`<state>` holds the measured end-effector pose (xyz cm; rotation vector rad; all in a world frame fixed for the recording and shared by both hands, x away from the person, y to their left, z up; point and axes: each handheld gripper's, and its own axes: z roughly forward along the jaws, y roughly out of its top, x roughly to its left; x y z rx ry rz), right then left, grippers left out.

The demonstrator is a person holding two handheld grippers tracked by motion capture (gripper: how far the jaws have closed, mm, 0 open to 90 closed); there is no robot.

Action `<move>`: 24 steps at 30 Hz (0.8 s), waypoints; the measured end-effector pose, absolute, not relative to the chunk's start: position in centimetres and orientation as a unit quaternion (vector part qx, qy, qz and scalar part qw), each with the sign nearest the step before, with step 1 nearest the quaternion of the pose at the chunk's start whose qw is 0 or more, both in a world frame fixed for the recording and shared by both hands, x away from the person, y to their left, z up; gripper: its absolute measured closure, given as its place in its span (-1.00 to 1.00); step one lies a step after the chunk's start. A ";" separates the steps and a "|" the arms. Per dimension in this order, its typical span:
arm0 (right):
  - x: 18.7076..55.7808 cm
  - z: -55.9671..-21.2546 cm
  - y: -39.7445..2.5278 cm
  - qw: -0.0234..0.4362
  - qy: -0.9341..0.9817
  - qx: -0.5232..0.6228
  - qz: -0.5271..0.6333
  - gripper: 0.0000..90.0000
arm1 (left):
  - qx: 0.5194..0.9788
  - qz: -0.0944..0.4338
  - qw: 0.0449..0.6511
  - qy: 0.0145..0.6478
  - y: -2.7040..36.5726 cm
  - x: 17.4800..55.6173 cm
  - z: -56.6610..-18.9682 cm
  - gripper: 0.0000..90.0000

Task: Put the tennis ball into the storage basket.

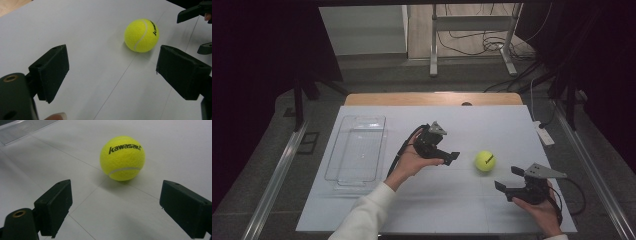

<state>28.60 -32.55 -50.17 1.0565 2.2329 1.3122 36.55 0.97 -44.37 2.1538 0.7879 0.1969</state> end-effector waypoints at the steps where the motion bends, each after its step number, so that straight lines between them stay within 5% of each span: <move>1: 28.6 -50.2 -32.5 0.171 0.787 0.372 0.462 -0.76 | 0.855 0.078 0.407 0.312 0.8 36.6 -44.4 -0.74; 24: 28.7 -50.3 -32.5 0.171 0.792 0.369 0.456 -0.76 | 0.865 0.061 0.393 0.304 -1.7 37.9 -45.0 -0.74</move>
